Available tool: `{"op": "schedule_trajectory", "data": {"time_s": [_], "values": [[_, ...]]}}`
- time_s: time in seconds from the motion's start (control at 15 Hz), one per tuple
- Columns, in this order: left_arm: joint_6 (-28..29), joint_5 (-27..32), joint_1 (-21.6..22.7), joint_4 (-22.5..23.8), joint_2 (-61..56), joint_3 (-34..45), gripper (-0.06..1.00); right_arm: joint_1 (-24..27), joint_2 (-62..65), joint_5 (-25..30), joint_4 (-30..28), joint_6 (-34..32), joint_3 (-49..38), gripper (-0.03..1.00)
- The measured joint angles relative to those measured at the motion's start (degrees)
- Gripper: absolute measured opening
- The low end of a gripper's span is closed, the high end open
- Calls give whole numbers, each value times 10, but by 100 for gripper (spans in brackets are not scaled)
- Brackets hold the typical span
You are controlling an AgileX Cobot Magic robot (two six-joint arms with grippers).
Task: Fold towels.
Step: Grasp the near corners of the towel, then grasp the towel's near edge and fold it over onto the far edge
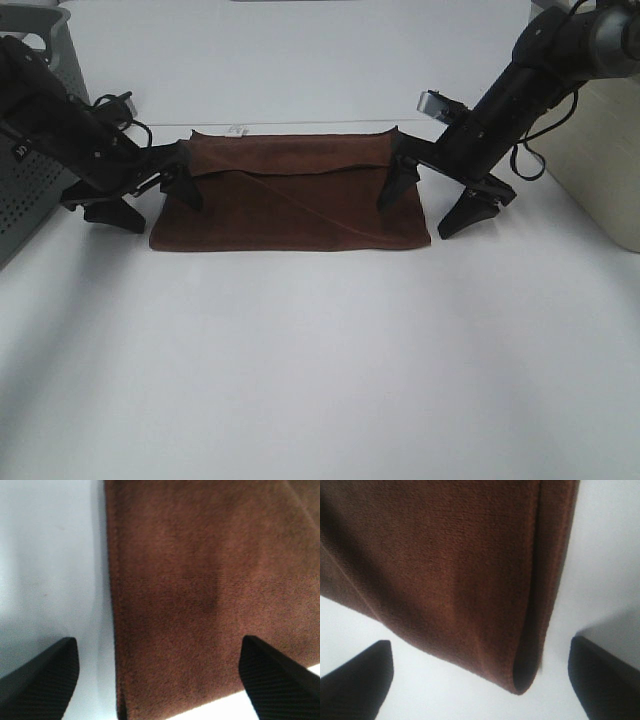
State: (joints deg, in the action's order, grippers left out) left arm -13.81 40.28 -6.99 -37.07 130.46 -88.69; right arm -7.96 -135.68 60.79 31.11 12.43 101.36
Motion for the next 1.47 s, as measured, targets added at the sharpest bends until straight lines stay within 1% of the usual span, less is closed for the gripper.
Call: {"op": "schedule_trajectory", "data": {"time_s": [0.07,0.2,0.27,0.33,0.4,0.47,0.53,0.6,0.67,0.73,0.87,0.93,1.0,1.07,1.13,1.27,1.33,1.47], "values": [[0,0,0,0,0,0,81,0,0,0,0,0,0,89],[4,-19,-13,-7,8,-1,74,0,-2,-14,6,3,0,87],[7,-22,-15,-10,11,-3,69,0,-3,-18,6,3,0,82],[13,-24,-15,-10,14,-3,59,0,-6,-23,9,3,0,75],[17,-25,-15,-10,15,-3,48,0,-9,-29,17,3,0,65],[18,-25,-15,-10,17,-3,37,0,-10,-30,21,3,-1,52],[19,-25,-15,-10,20,-3,23,0,-10,-33,22,3,-1,39],[19,-23,-15,-5,22,-3,9,0,-10,-34,22,3,-1,28],[19,-19,-15,1,22,-3,2,0,-10,-34,22,1,-1,17],[20,-14,-15,9,20,-3,1,0,-10,-34,23,-9,-1,1],[21,-7,-15,26,14,-3,1,0,-10,-27,19,-23,-1,0],[22,9,-15,48,2,-3,1,0,-10,-22,6,-34,-2,0],[23,22,-15,60,-9,-3,1,0,-5,-21,-2,-44,-13,0],[23,41,-15,72,-21,-3,1,0,9,-26,-8,-49,-38,0],[23,62,-15,80,-29,-3,1,0,32,-36,-9,-52,-76,0],[23,96,-15,81,-46,18,1,0,88,-56,-8,-52,-156,0],[23,103,-17,83,-59,48,1,0,112,-66,-2,-45,-198,0],[23,96,-21,83,-94,125,1,0,161,-99,6,-37,-291,0]]}}
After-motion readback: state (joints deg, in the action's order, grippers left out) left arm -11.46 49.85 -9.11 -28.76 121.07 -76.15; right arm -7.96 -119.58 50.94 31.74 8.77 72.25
